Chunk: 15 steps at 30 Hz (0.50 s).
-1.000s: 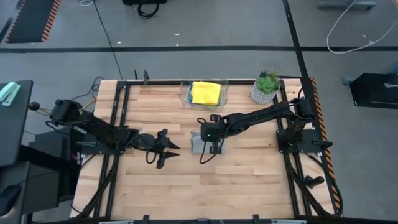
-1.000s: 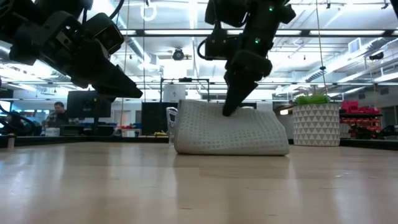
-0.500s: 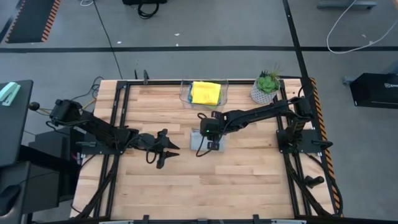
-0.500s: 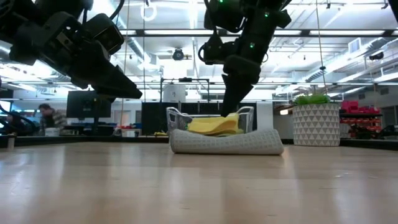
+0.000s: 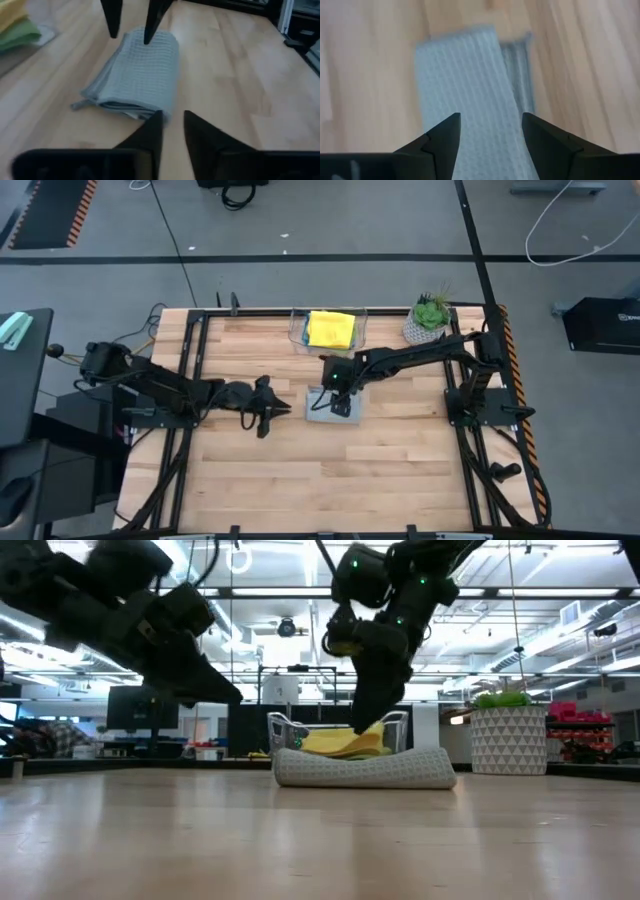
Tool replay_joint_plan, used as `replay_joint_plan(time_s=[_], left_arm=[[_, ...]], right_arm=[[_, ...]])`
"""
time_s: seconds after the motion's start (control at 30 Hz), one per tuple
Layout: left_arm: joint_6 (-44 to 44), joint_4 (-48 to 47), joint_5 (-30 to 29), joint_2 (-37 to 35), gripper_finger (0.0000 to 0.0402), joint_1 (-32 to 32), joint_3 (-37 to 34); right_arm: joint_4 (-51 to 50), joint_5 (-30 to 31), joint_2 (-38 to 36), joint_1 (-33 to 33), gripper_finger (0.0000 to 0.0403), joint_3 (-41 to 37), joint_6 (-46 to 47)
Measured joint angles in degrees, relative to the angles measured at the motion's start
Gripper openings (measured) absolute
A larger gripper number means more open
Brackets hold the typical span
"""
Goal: Fold microfiber towels
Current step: Fold the gray microfiber towel
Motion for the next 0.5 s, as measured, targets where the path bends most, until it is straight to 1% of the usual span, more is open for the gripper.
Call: replay_joint_plan(time_s=[0.03,0.1,0.13,0.2,0.27,0.33,0.4,0.5], left_arm=[[0.89,0.09,1.89,0.02,0.0069,1.70,0.01],[2.61,0.95,8.19,0.02,0.0026,5.76,0.00],[3.54,1.25,11.56,0.02,0.0014,7.86,0.02],[5.39,-0.08,17.22,0.02,0.0014,11.75,0.04],[9.56,-2.39,18.29,0.31,0.0031,14.17,0.02],[14.51,-3.90,18.48,1.04,0.0058,15.74,0.05],[16.81,-4.27,18.69,3.27,0.0094,17.17,1.56],[17.36,-4.28,18.61,7.53,0.0156,19.04,4.76]], right_arm=[[-0.70,-1.00,0.05,-0.62,0.0219,-0.25,-0.04],[-1.29,-1.40,0.01,-1.14,0.0218,-0.26,-0.58],[-2.05,-1.38,-0.38,-1.14,0.0218,-0.26,-0.85],[-2.98,-1.50,-1.03,-0.74,0.0218,-0.29,-1.40],[-2.33,-1.52,-1.95,-0.22,0.0218,-1.60,-1.83],[0.53,-1.52,-3.20,-0.07,0.0218,-4.66,-1.67],[5.48,-2.01,-4.71,-0.13,0.0218,-9.10,-0.46],[13.89,-2.36,-8.38,-0.66,0.0218,-15.49,1.71]])
